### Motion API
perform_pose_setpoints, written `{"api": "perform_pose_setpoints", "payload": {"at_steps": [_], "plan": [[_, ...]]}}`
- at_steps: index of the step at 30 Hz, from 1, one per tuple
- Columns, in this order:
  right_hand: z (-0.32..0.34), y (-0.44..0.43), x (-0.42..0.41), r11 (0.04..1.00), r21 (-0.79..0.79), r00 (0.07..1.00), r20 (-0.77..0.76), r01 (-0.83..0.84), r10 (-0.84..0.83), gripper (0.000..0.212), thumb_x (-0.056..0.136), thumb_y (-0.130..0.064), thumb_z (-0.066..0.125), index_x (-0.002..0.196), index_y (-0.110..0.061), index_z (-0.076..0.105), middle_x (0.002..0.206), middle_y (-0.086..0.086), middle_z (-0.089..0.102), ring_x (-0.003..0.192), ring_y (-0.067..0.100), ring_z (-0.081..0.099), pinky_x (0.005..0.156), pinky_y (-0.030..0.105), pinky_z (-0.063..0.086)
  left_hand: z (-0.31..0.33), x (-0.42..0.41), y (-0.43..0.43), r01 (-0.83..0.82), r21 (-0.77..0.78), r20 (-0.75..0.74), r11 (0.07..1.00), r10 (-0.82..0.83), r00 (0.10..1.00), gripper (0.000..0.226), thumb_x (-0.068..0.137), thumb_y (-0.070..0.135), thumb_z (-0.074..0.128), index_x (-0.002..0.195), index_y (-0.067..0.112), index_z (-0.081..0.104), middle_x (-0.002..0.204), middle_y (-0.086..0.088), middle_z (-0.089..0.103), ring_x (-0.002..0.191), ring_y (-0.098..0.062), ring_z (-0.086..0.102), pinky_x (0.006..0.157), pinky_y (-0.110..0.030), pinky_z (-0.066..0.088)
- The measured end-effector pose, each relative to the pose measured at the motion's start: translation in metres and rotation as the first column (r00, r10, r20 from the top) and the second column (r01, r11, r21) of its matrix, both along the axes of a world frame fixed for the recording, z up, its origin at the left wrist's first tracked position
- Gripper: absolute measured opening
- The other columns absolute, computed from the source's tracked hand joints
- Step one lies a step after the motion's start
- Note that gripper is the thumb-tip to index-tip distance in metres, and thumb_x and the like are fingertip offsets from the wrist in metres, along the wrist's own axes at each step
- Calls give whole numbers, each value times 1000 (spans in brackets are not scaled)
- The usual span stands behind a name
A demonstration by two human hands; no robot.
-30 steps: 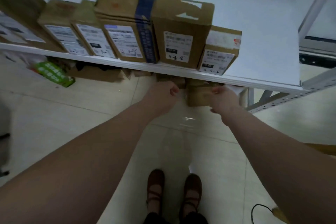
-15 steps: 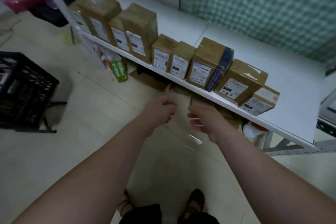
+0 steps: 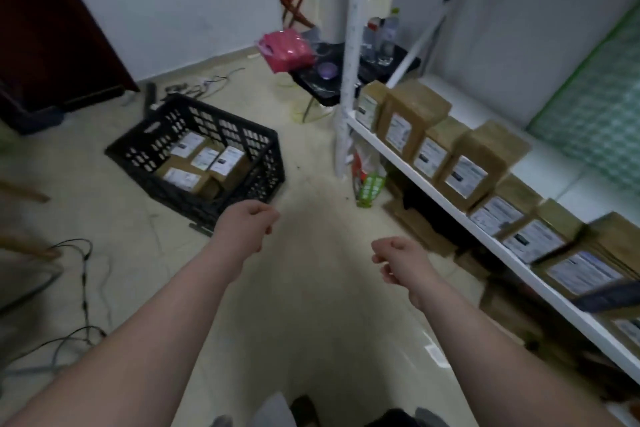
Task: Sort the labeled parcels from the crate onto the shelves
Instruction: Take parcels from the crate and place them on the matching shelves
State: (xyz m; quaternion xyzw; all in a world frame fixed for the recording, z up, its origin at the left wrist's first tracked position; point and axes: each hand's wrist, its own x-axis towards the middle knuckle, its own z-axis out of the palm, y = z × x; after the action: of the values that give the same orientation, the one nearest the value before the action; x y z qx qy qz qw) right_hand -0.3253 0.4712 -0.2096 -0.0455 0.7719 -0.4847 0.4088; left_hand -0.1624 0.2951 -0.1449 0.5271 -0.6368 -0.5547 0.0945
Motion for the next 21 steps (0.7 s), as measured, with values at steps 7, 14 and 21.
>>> {"api": "perform_pose_setpoints", "payload": {"at_steps": [7, 14, 21], "plan": [[-38, -73, 25, 970, 230, 997, -17, -72, 78, 18, 93, -17, 60, 89, -1, 67, 62, 3, 41, 46, 15, 30, 35, 21, 24, -7, 74, -88, -292, 21, -15, 956, 292, 956, 30, 95, 28, 56, 70, 12, 61, 59, -3, 37, 53, -18, 30, 51, -27, 26], [-74, -220, 23, 980, 161, 976, 200, -119, 86, 5, 92, -8, 59, 93, -3, 61, 59, 5, 39, 43, 12, 24, 34, 19, 19, -20, 89, -200, -379, 99, -22, 920, 383, 923, 25, 96, 11, 44, 78, 15, 61, 54, 1, 32, 46, -13, 26, 48, -24, 21], [-66, -418, 13, 982, 113, 945, 307, -151, 110, 10, 92, -12, 60, 83, -9, 57, 63, 3, 47, 41, 9, 33, 33, 15, 26, -30, 84, -334, -428, 160, 21, 890, 430, 902, 25, 96, 3, 40, 89, 12, 63, 58, -2, 38, 46, -12, 27, 46, -22, 20]]}}
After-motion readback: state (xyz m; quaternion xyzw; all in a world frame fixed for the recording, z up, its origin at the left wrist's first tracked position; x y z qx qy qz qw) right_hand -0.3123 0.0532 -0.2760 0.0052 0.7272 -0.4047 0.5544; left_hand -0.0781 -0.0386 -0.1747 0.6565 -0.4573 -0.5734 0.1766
